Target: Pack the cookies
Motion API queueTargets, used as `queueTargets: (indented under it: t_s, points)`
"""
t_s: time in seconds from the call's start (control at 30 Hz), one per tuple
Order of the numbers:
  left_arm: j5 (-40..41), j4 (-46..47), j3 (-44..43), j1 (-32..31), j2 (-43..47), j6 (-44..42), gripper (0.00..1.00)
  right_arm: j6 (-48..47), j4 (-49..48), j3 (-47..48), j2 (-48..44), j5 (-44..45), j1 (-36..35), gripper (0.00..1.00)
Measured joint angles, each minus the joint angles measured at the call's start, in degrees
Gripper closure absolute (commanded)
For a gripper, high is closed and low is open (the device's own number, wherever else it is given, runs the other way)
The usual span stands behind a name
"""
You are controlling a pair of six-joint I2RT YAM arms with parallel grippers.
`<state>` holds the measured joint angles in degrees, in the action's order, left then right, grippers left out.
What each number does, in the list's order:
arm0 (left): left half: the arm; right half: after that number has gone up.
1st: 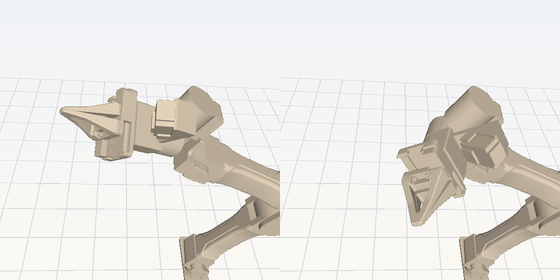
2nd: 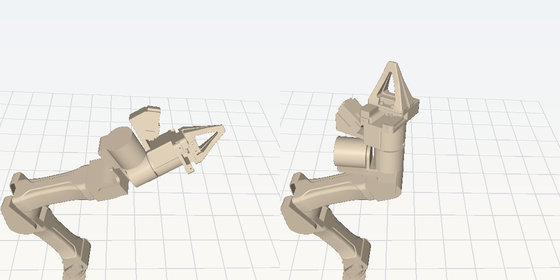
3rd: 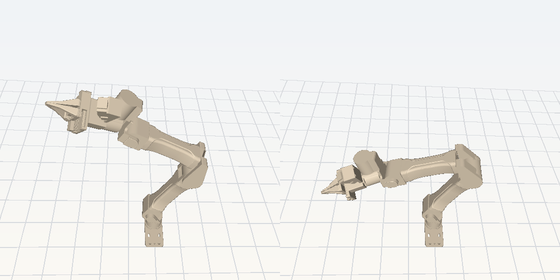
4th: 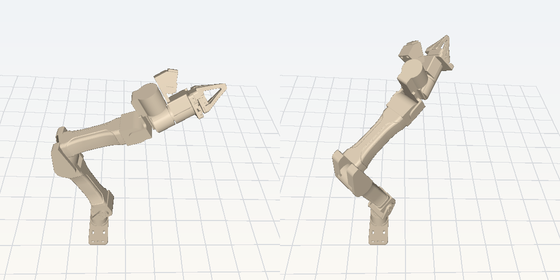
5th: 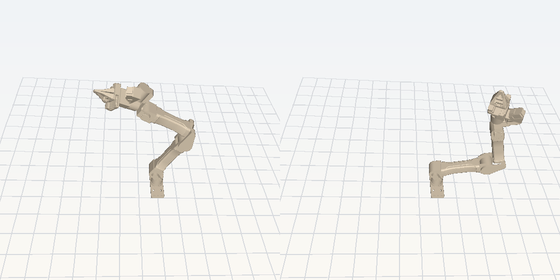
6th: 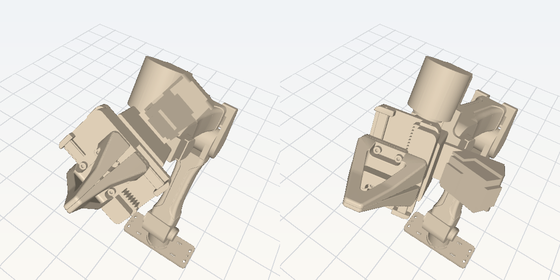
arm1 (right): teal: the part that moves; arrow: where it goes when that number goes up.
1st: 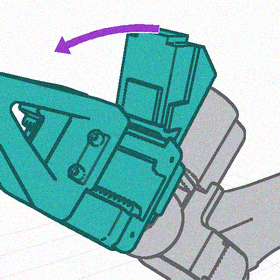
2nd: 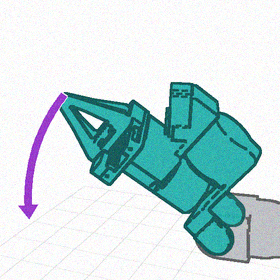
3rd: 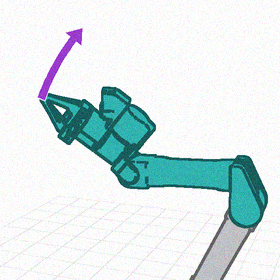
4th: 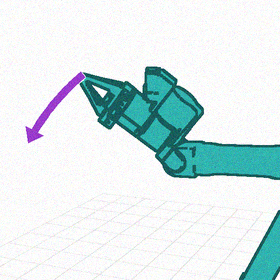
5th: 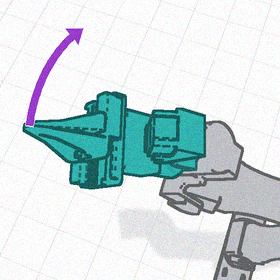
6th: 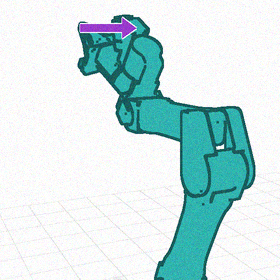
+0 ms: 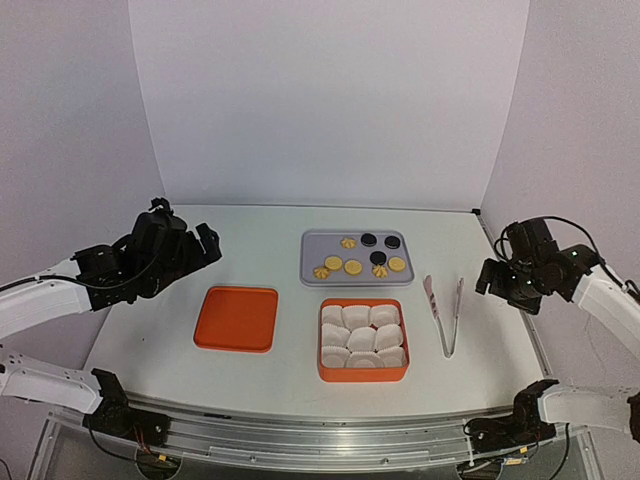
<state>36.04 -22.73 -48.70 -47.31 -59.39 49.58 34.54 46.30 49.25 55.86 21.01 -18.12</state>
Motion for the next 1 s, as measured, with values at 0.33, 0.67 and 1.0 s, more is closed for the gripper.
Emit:
queueTargets:
  t_s: [0.33, 0.67, 1.0]
  points:
    - [-4.56, 3.36, 0.47, 0.0, -6.93, -1.88, 0.0, -3.38, 0.67, 5.55, 19.63, -6.46, -2.11, 0.03]
    - [-7.5, 5.27, 1.19, 0.0, -7.11, -2.64, 0.0, 0.07, -1.8, 5.69, 25.16, -3.52, -3.97, 0.11]
    - [-10.0, 6.33, 2.41, 0.0, -7.11, -3.0, 0.0, 1.55, -5.65, 9.44, 36.52, -4.07, -0.92, 0.17]
